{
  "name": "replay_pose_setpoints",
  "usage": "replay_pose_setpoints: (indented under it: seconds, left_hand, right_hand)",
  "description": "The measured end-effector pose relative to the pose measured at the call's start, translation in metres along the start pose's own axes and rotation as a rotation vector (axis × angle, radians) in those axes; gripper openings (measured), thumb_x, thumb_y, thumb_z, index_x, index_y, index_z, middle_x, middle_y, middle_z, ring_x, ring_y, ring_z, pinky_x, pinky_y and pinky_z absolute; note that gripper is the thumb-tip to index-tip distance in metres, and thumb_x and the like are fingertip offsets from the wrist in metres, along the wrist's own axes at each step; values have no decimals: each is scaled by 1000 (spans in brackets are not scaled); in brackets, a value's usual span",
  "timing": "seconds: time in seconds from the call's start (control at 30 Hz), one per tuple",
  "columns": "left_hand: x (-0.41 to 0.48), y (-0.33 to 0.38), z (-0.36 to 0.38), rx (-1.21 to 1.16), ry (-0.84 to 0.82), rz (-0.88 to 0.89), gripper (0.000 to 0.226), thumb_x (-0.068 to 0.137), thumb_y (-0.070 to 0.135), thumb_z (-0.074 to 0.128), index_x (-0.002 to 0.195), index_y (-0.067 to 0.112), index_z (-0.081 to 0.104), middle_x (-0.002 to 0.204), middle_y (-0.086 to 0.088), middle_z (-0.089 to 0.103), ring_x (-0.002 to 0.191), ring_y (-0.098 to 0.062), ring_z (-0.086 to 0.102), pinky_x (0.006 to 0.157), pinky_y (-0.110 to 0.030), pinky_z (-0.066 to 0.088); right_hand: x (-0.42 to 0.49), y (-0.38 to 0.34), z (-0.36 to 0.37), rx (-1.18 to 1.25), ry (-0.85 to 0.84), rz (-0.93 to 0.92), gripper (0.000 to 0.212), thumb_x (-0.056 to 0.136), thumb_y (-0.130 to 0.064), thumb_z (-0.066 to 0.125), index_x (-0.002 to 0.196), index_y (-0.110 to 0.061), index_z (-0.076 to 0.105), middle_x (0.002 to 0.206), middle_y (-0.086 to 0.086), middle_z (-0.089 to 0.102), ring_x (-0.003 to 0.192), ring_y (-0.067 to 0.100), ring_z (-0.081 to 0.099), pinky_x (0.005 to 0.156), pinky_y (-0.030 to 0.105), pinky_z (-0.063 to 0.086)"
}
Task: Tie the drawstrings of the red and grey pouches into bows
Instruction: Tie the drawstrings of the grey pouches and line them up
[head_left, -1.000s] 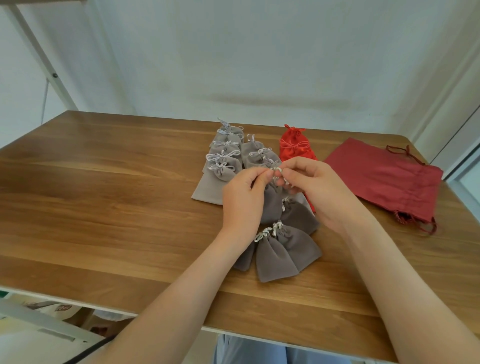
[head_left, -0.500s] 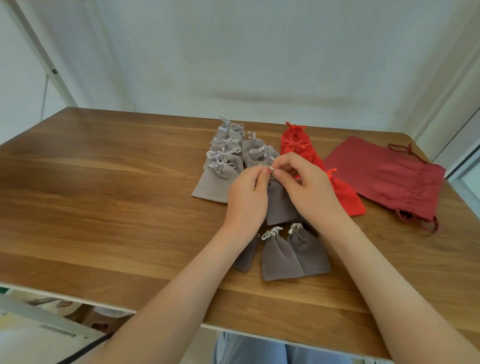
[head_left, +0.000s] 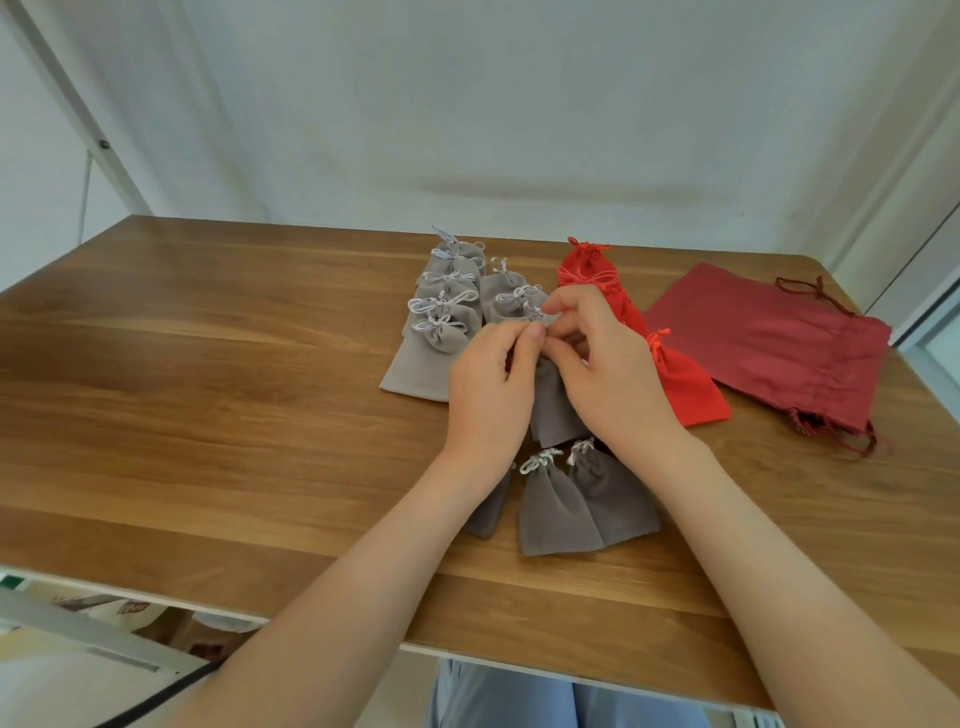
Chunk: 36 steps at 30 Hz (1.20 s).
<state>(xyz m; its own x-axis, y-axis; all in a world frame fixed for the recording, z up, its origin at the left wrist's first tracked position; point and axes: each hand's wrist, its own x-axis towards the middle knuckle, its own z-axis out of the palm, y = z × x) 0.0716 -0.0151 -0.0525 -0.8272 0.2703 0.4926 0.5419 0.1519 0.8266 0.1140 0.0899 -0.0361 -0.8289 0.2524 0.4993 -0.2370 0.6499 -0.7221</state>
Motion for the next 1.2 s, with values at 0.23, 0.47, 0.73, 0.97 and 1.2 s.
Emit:
replay_pose_setpoints:
  seconds: [0.23, 0.47, 0.73, 0.97, 1.2]
  left_hand:
    - [0, 3, 0, -62, 0, -65, 22, 98, 16, 48, 98, 14, 70, 89, 8, 68, 85, 2, 59, 74, -11, 43]
    - [5, -2, 0, -368, -104, -271, 18, 94, 20, 54, 97, 21, 72, 99, 1, 72, 101, -16, 64, 93, -40, 50]
    - [4, 3, -4, -260, -34, -192, 13, 93, 15, 58, 90, 21, 70, 89, 8, 71, 88, -2, 63, 81, -18, 47]
    - [1, 2, -2, -104, 5, -42, 13, 92, 16, 59, 87, 24, 67, 88, 12, 66, 92, -8, 60, 86, -28, 48]
    - [3, 9, -5, -246, -60, -131, 26, 93, 13, 57, 80, 33, 69, 84, 11, 69, 90, -4, 62, 87, -27, 48]
  right_hand:
    - [-1, -3, 1, 37, 88, 31, 5, 86, 0, 60, 90, -2, 62, 84, 2, 67, 82, 4, 60, 72, 16, 46]
    - [1, -4, -4, -40, 73, 25, 10, 86, -1, 58, 89, -11, 58, 85, 2, 64, 82, 8, 56, 73, 17, 41]
    - [6, -2, -8, 227, -22, 393, 8, 85, -10, 67, 89, -14, 61, 71, -1, 61, 57, 1, 51, 58, 20, 42]
    - [6, -2, -14, 336, -179, 467, 16, 90, -8, 60, 77, -14, 68, 66, 1, 60, 54, 3, 52, 52, 16, 42]
    - [7, -3, -14, 257, -202, 471, 18, 95, -15, 54, 87, -10, 69, 75, 7, 61, 67, 12, 51, 59, 24, 41]
